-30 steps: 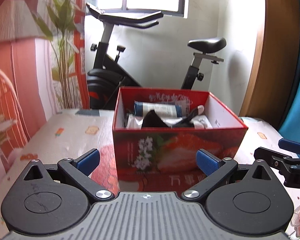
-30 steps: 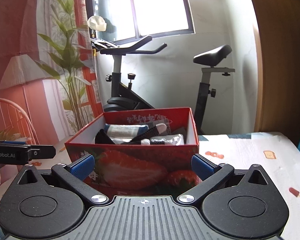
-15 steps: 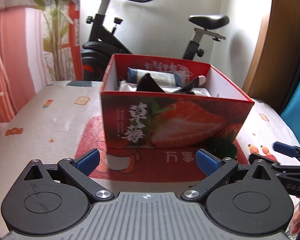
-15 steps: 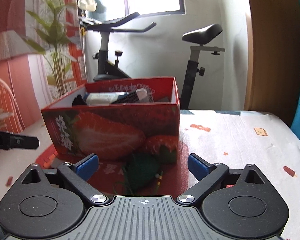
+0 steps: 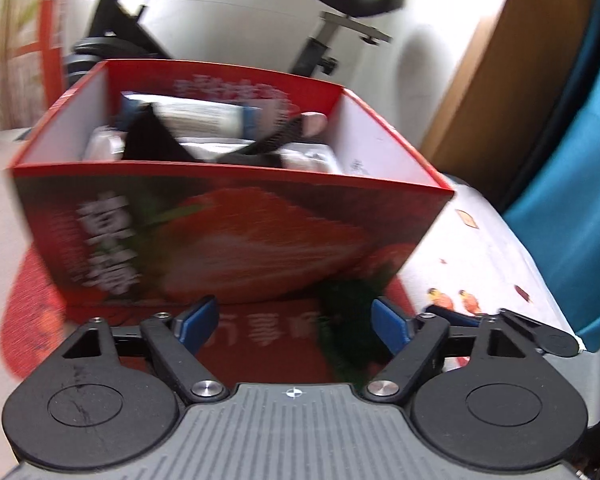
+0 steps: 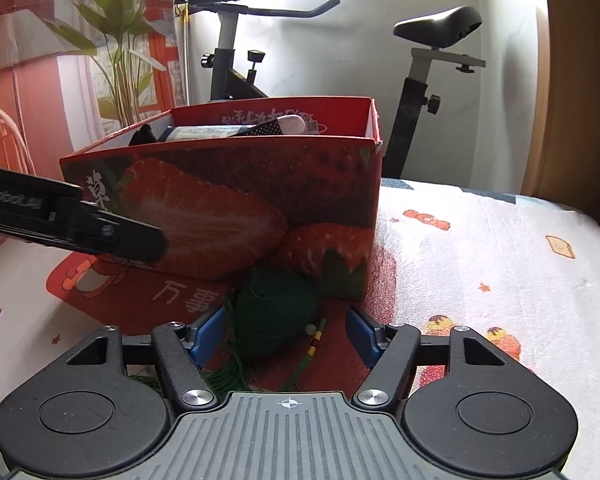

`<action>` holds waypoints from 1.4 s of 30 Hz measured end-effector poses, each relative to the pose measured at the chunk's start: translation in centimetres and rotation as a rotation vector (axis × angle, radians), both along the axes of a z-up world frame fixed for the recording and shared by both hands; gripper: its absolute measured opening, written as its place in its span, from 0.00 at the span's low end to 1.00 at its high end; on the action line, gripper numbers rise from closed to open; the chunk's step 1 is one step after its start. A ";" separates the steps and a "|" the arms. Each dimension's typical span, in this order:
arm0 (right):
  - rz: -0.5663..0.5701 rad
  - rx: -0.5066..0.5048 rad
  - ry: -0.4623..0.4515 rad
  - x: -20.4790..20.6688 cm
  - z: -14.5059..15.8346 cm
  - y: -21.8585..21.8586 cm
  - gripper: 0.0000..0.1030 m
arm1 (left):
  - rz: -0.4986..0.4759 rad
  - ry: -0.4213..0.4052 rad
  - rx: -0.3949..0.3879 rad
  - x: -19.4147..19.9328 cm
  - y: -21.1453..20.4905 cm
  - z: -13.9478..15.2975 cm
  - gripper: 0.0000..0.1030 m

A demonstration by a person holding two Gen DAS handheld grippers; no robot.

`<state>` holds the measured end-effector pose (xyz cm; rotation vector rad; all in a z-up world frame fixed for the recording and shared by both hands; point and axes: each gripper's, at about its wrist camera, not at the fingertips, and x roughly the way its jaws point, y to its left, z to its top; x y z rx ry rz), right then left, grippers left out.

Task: Organize soft objects
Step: 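Grasp the green fabric ball with the left gripper, then lift the green ball with the left gripper and lower it into the box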

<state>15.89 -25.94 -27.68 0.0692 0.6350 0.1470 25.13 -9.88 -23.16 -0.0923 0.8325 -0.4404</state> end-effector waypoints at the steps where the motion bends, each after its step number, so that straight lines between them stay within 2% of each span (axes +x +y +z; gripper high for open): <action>1: 0.004 0.005 0.003 0.2 -0.1 0.0 0.60 | -0.016 0.001 -0.005 0.2 -0.4 -0.2 0.77; 11: 0.044 0.021 0.033 1.6 -1.5 0.4 0.49 | -0.148 0.093 -0.092 2.9 -3.3 -3.1 0.60; 18: 0.051 0.031 0.042 1.9 -2.0 0.3 0.45 | -0.179 0.125 -0.123 4.0 -3.8 -5.4 0.58; 23: 0.063 0.020 0.042 1.7 -1.8 0.7 0.43 | -0.189 0.117 -0.125 3.4 -3.7 -5.5 0.52; 32: 0.107 -0.026 -0.010 0.6 1.2 2.6 0.42 | -0.170 0.065 -0.162 1.4 -1.3 -1.9 0.51; 42: 0.139 -0.080 -0.153 -0.3 8.0 3.9 0.43 | -0.166 -0.064 -0.225 0.3 0.6 4.7 0.51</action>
